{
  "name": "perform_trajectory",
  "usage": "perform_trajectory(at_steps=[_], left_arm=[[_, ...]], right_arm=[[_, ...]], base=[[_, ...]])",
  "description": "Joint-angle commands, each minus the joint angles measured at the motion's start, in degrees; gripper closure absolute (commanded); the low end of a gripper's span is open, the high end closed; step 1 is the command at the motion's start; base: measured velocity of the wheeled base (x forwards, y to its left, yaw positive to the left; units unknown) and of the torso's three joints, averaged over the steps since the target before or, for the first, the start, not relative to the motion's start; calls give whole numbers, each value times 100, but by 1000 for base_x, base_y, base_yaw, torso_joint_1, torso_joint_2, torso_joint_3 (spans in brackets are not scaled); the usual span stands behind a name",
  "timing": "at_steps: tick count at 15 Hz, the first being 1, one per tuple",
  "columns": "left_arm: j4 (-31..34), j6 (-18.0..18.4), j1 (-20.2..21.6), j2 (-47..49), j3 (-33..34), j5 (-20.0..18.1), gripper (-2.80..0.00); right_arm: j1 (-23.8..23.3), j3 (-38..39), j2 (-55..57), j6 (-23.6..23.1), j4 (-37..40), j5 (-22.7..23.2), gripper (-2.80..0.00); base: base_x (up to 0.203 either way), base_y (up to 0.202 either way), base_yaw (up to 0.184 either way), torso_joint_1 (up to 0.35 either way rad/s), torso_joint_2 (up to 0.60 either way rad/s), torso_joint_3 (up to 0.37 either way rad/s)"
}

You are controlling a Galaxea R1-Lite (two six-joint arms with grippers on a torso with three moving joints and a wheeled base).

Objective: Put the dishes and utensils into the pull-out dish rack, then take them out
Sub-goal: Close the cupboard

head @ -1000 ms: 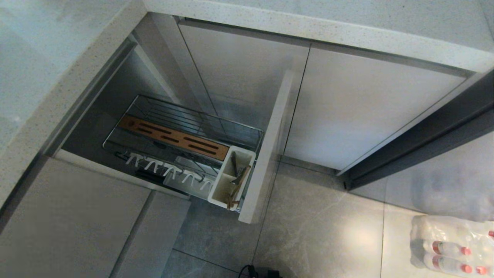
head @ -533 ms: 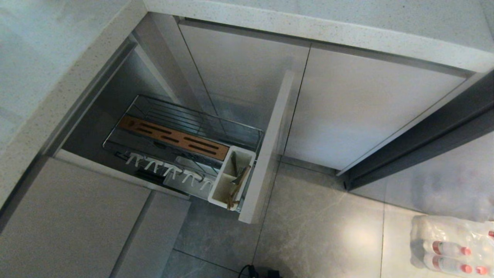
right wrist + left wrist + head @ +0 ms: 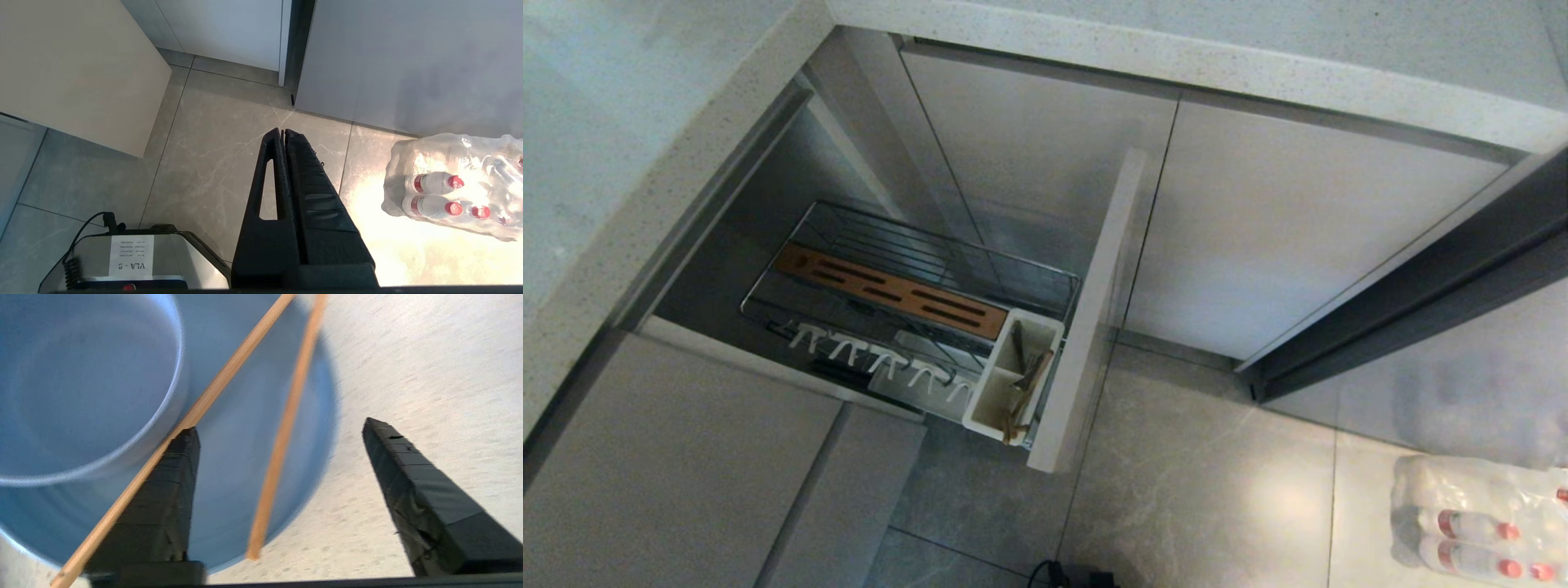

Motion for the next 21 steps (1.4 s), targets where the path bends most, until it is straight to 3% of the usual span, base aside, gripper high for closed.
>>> perform_trajectory(at_steps=[1,5,6,10,14,18,21], left_arm=[[-61,14,2,-111,-16,9,-280],[-560,336,-63,-331,-33,15,-280],[-770,497,-109,-405,-70,18,0],[-1592,584,-315,-630,-312,7,0],[-1741,519,-468,-867,-1,-93,0],[-1783,584,-1394,-1451,223,-168,0],[-1797,951,-2280,-1954,583,-252,0]], right_arm=[[0,0,9,1,-2,-2,0],[0,0,9,1,-2,-2,0],[0,0,9,1,-2,-2,0],[0,0,9,1,-2,-2,0],[0,0,9,1,-2,-2,0],[0,0,9,1,-2,-2,0],[0,0,9,1,-2,-2,0]], base=[[0,0,0,0,0,0],[0,0,0,0,0,0],[0,0,0,0,0,0],[0,0,0,0,0,0],[0,0,0,0,0,0],[0,0,0,0,0,0],[0,0,0,0,0,0]])
